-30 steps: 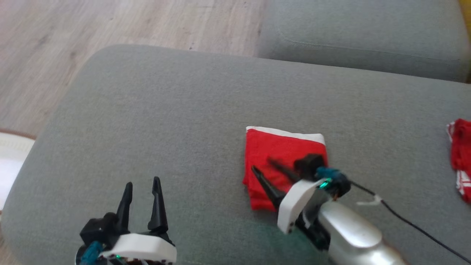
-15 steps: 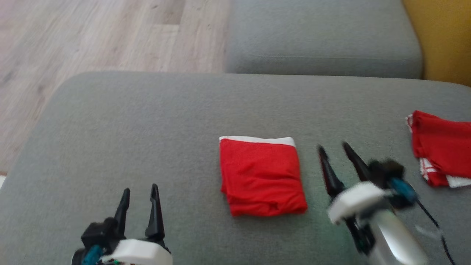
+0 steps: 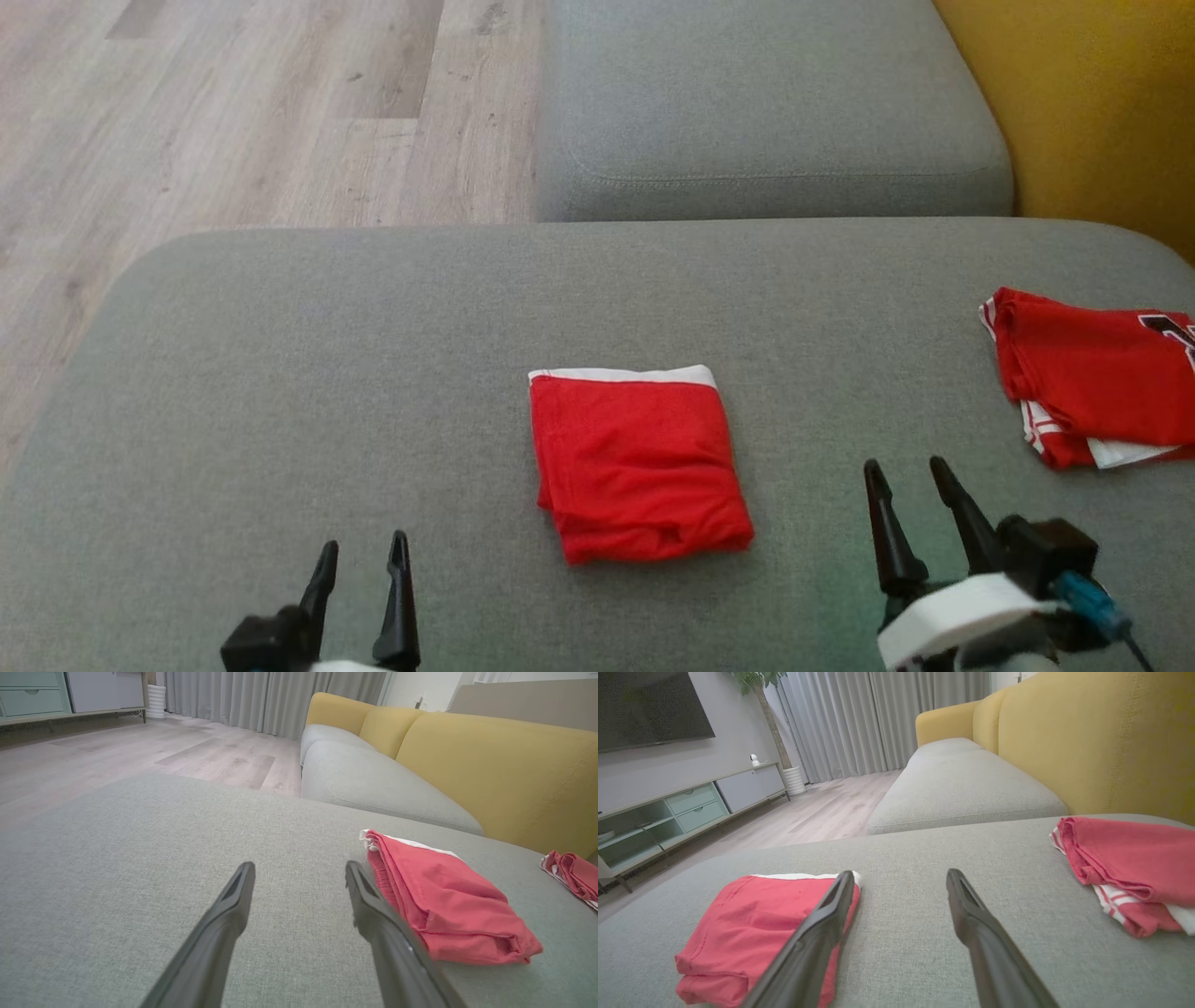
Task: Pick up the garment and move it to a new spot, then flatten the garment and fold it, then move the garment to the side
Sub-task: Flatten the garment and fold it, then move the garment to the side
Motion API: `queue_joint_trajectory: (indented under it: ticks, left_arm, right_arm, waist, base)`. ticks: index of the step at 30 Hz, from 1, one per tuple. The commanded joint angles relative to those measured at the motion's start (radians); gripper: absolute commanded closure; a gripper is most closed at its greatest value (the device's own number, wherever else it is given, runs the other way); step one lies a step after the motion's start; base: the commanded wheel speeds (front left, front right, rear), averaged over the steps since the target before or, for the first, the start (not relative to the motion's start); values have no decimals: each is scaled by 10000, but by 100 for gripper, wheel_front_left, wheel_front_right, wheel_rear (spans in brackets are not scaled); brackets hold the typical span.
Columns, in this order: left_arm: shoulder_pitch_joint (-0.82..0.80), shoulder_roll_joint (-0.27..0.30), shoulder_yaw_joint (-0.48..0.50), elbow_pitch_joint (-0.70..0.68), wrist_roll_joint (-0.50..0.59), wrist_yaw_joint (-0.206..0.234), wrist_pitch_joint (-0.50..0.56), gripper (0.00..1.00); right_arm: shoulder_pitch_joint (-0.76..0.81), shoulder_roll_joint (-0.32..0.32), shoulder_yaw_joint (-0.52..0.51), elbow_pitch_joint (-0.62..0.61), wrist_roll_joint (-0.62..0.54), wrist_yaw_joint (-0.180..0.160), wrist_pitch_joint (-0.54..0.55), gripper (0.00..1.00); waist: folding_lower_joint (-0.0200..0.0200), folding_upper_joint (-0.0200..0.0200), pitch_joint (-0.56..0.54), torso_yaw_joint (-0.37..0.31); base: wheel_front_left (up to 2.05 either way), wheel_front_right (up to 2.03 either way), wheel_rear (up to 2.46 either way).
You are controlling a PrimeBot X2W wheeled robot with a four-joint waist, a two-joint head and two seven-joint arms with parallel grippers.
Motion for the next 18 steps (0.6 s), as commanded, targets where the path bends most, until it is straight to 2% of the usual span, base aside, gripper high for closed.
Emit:
queue_joint_trajectory:
  ticks: [1,18]
  left_arm:
    - [-231,178,335,-208,55,-2,-104,0]
    - [-278,148,367,-83,92,-21,-114,0]
  right_arm:
    - [-148,-41,180,-547,54,-7,86,0]
    - [392,-40,146,-1104,81,-7,574,0]
  waist:
    - [0,0,-15,-5]
    - [0,0,9,-1]
  base:
    - [0,0,0]
    - [0,0,0]
